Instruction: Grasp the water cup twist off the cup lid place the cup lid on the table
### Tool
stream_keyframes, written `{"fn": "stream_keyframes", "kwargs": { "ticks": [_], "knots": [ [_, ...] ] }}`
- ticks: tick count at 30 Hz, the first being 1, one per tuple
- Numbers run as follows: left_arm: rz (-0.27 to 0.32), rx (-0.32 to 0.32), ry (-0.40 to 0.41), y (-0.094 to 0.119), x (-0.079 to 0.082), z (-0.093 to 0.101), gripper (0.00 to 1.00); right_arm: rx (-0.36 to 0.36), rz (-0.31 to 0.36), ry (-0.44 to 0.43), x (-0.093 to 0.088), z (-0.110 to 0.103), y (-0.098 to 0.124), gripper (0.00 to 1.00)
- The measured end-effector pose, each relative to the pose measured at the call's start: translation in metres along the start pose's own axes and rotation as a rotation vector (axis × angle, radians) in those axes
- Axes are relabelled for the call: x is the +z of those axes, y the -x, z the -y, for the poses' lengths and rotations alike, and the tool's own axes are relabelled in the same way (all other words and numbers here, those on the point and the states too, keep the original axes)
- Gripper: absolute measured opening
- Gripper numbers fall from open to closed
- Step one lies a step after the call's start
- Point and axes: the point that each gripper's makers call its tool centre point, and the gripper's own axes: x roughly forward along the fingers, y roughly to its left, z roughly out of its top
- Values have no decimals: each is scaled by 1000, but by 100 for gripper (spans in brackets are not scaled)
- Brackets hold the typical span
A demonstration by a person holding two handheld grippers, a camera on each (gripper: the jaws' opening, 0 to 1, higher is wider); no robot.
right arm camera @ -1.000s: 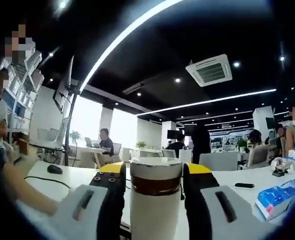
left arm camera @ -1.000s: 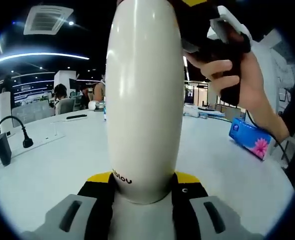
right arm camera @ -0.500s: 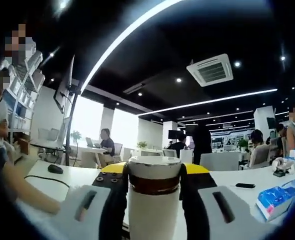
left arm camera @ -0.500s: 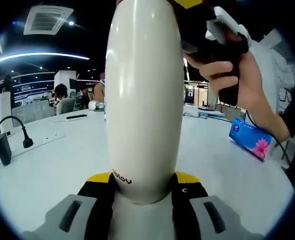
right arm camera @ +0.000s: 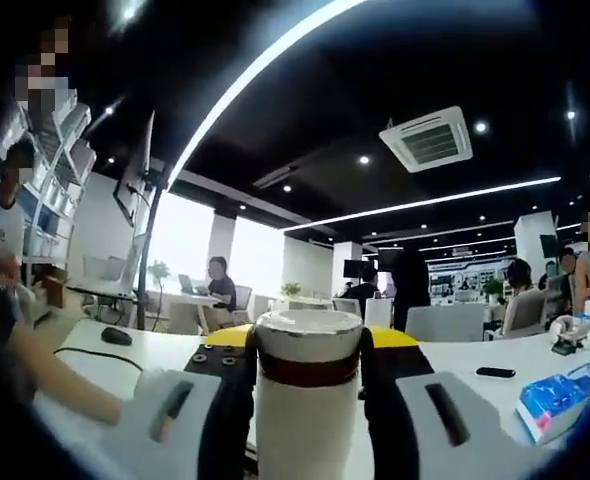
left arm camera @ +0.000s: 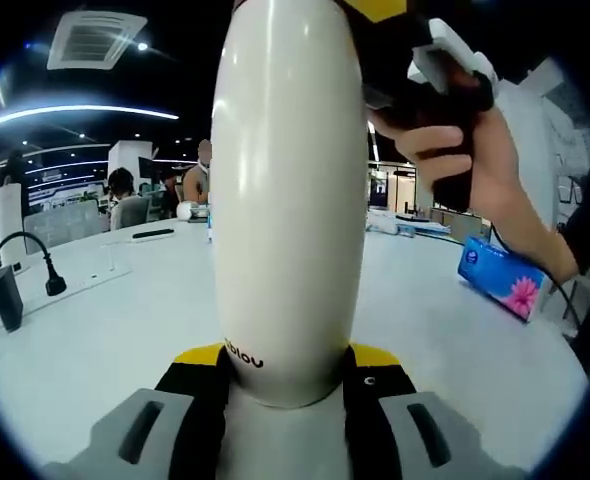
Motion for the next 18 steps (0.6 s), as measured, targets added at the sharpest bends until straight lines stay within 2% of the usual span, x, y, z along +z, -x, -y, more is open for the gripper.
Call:
{"fn": "stream_keyframes", "kwargs": {
  "ticks": [5,18],
  "knots": [
    [0,0,0,0,0,0,47,28,4,-14,0,1,1,44],
    [3,-1,0,0,1,1,47,222,48,-57,1,-2,-1,44]
  ]
}}
